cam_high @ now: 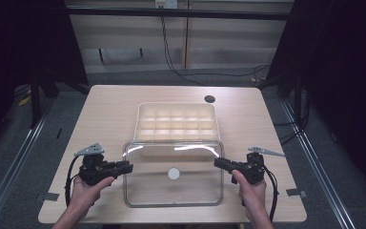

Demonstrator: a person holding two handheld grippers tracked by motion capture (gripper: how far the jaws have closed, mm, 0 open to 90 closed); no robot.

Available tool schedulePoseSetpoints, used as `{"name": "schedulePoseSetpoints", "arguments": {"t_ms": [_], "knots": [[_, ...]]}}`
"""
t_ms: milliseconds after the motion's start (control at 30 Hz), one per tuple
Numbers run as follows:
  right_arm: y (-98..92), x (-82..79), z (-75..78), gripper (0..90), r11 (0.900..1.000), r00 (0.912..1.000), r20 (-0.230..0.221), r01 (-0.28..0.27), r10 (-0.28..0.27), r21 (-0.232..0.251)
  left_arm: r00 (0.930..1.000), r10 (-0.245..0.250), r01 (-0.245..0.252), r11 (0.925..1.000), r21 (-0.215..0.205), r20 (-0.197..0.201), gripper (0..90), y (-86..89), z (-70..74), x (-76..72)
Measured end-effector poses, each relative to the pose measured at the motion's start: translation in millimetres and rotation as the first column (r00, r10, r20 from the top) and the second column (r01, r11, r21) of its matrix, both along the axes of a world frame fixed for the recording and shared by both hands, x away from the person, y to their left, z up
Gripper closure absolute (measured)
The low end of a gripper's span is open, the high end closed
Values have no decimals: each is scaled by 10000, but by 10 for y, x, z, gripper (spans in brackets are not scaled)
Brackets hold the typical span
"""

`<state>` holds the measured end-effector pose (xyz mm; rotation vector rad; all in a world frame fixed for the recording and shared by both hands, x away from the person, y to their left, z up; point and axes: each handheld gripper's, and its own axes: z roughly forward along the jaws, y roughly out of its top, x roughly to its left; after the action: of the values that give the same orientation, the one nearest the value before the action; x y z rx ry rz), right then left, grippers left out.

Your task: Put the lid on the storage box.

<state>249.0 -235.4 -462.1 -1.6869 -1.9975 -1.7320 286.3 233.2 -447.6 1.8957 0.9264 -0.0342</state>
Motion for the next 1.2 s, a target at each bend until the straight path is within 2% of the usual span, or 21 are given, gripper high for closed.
{"name": "schedulePoseSetpoints", "arguments": {"t_ms": [100, 333, 367, 500, 633, 700, 1033, 1200], "knots": [[2, -9, 27, 708, 9999, 9999, 99, 84, -83, -139, 10000, -14, 13, 10000, 22, 48, 698, -4, 11, -2], [-8, -7, 78, 704, 10000, 10000, 23, 33, -33, -2, 9996, -122, 120, 9999, 100, 272, 717, 10, 78, 8], [-7, -12, 90, 705, 9999, 10000, 53, 47, -48, 110, 9996, -73, 73, 10000, -2, 269, 717, 22, 87, 8], [20, -16, 161, 705, 9999, 9996, 282, -24, 28, -146, 9996, -70, 71, 10000, -53, 288, 723, 35, 108, 15], [14, 5, 183, 705, 10000, 9995, 317, 12, -9, -75, 9991, -104, 107, 9999, -72, 402, 727, 38, 156, 25], [6, 18, 218, 704, 10000, 9992, 397, 29, -27, -35, 9989, -62, 73, 9997, -240, 461, 729, 39, 201, 40], [-39, 47, 296, 703, 9998, 9981, 589, 203, -201, -28, 9980, -100, 117, 9996, -264, 623, 728, -22, 274, 78], [-60, 91, 349, 701, 9996, 9971, 717, 266, -263, -39, 9969, -159, 175, 9997, -191, 771, 728, -38, 366, 128]]}}
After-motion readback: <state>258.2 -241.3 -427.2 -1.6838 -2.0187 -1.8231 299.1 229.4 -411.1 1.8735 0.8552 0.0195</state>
